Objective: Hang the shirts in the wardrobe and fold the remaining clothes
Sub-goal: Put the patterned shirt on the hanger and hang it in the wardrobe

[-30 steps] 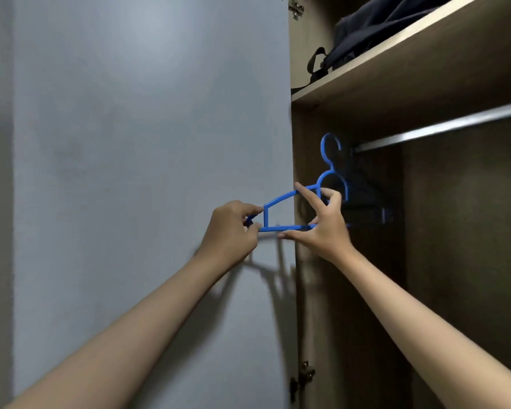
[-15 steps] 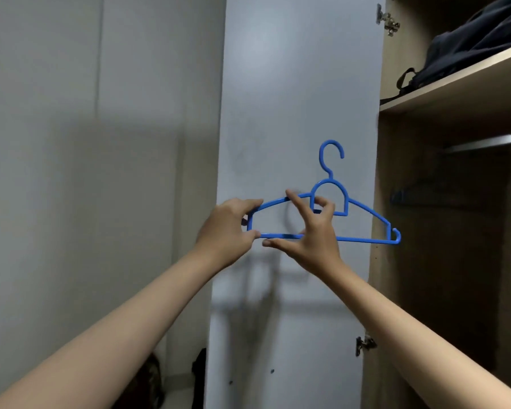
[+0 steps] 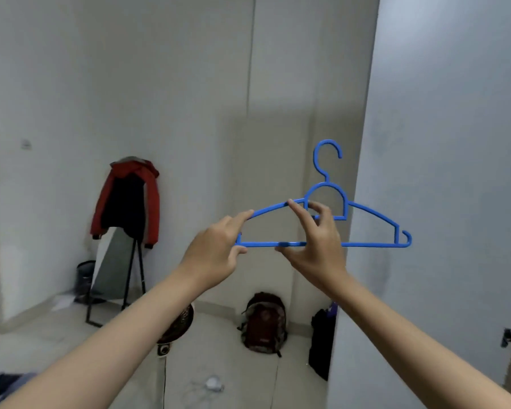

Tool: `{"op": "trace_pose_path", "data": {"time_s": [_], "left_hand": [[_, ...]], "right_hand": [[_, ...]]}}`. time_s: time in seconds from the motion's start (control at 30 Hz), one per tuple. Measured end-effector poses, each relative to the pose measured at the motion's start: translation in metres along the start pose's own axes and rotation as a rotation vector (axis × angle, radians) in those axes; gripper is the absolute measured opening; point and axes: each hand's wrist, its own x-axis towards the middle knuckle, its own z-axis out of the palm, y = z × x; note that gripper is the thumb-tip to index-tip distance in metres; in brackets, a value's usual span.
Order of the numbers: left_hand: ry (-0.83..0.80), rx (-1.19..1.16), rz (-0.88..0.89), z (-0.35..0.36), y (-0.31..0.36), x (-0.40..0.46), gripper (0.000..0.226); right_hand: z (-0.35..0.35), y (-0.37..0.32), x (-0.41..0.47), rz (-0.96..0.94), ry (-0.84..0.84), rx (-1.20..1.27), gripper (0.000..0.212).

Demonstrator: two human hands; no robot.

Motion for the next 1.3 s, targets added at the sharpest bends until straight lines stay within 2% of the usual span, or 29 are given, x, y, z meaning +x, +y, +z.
{"op": "trace_pose_path", "data": {"time_s": [0.1,0.2,0.4,0.57,0.7,0.83,1.07,1.3], "left_hand": [[0.046,0.093,-0.036,-0.049,-0.039,-0.032,0.065],[0.073,0.155,-0.081,-0.099,-0.076,-0.065,0.064],[0.099,0.258,-0.209,-0.208,-0.165,-0.129,0.065],[0.145,0.348,-0.336,-0.308,-0.228,-0.180,0.065],[0.176,0.414,-0.459,-0.365,-0.263,-0.222,0.066],[0.201,0.495,-0.531,-0.393,-0.291,-0.256,0.062],[0.197,0.627,-0.660,-0.402,-0.344,-0.296,0.061],[0.307,0.693,-0.942,-0.397,-0.424,-0.321,0.056]], "right_hand": [[0.034,-0.046,0.010,-0.086,0.096,-0.055,0.079],[0.068,-0.095,0.026,-0.135,0.147,-0.010,0.079],[0.150,-0.201,0.057,-0.203,0.075,0.113,0.109],[0.224,-0.281,0.085,-0.306,-0.013,0.246,0.110],[0.277,-0.342,0.092,-0.363,-0.050,0.420,0.103],[0.322,-0.395,0.088,-0.432,-0.080,0.549,0.097],[0.399,-0.451,0.082,-0.511,-0.105,0.592,0.094],[0.501,-0.488,0.096,-0.517,-0.118,0.669,0.097]]}}
